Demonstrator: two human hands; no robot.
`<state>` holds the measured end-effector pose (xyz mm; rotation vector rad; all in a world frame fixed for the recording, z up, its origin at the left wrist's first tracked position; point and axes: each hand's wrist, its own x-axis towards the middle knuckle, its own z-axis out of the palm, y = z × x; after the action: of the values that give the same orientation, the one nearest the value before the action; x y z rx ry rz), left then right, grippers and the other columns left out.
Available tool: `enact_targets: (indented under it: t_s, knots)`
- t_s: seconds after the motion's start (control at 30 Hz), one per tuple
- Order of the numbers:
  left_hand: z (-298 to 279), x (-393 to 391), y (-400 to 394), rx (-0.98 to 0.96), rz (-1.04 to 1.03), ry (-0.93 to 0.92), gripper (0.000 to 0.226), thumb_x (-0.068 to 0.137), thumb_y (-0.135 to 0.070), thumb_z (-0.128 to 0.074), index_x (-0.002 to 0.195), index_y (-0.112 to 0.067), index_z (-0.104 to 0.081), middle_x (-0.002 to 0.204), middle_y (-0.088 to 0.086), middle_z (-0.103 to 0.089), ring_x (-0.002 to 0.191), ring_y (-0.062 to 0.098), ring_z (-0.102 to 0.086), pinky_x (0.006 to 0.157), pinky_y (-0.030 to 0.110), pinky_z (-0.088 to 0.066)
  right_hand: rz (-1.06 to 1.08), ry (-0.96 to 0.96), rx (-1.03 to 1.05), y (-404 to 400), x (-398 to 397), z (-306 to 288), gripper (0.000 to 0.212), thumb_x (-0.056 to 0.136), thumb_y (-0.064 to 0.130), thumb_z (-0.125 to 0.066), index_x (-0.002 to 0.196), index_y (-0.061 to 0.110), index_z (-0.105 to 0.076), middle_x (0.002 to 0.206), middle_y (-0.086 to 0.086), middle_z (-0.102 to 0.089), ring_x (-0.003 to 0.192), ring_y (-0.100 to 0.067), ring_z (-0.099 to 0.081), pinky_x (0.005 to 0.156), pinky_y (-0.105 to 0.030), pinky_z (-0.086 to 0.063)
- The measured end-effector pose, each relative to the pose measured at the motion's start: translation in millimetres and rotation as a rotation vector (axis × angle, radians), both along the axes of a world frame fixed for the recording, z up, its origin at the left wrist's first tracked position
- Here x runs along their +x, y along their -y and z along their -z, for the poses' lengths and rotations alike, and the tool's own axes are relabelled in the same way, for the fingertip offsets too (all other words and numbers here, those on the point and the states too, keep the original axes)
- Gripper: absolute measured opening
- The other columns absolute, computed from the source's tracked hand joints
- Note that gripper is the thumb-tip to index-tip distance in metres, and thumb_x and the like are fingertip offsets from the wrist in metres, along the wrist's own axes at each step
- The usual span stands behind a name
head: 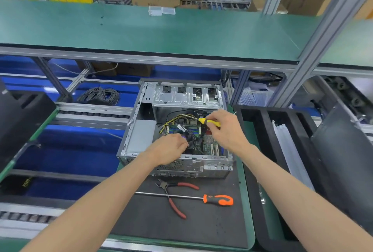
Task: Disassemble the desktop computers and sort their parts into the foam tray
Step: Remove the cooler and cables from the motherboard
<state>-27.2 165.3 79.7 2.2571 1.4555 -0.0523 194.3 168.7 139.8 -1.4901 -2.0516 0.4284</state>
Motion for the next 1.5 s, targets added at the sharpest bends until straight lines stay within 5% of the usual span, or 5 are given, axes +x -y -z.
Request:
enact_targets:
  t_s: [0.43,0.63,0.9,1.1,1.5]
  knots:
    - [21,15,-47,0.046,-0.029,0.021,0.057,0.096,-0.029,-0.054,0.151,-0.030,-0.040,0.159,-0.005,-0.034,0.149,0.023,-0.021,0.120,0.051,-0.021,-0.049,0.035,-0.036,-53,-17,1,0.015,0.100,0.012,-0.055,0.108,0.017,-0.043,0.073,0.001,-0.054,0.063,-0.021,-0.054,0.055,-0.035,-0.035]
    - [23,13,-61,0.145,0.005,0.002,0.020,0.093,-0.013,-0.056,0.107,-0.017,-0.069,0.112,0.001,-0.057,0.110,0.022,-0.051,0.095,0.036,-0.042,-0.058,0.033,-0.057,-57,-12,12,0.019,0.101,0.012,-0.053,0.107,0.022,-0.038,0.079,-0.003,-0.058,0.070,-0.023,-0.058,0.059,-0.038,-0.043]
    - [22,22,-60,0.116,-0.119,0.147,0.036,0.089,-0.027,-0.046,0.054,-0.023,-0.039,0.062,-0.008,-0.043,0.071,0.020,-0.043,0.074,0.039,-0.046,-0.079,0.027,-0.122,-58,-8,24,0.015,0.102,0.014,-0.051,0.106,0.022,-0.039,0.078,-0.003,-0.058,0.067,-0.020,-0.053,0.062,-0.040,-0.043]
    - [30,20,-63,0.174,-0.233,0.205,0.048,0.069,-0.034,-0.062,0.115,-0.025,-0.057,0.109,-0.009,-0.040,0.102,0.015,-0.032,0.094,0.031,-0.037,-0.101,0.027,-0.130,-59,-10,28,0.020,0.101,0.012,-0.052,0.107,0.023,-0.037,0.080,-0.006,-0.061,0.069,-0.023,-0.055,0.066,-0.045,-0.047]
    - [38,21,-62,-0.060,-0.208,0.011,0.054,0.089,-0.044,-0.062,0.138,-0.054,-0.045,0.161,-0.009,-0.014,0.142,0.032,-0.009,0.117,0.053,-0.019,-0.132,0.078,-0.155,-58,-12,37,0.016,0.102,0.013,-0.052,0.109,0.019,-0.039,0.077,0.002,-0.053,0.063,-0.019,-0.053,0.062,-0.042,-0.046]
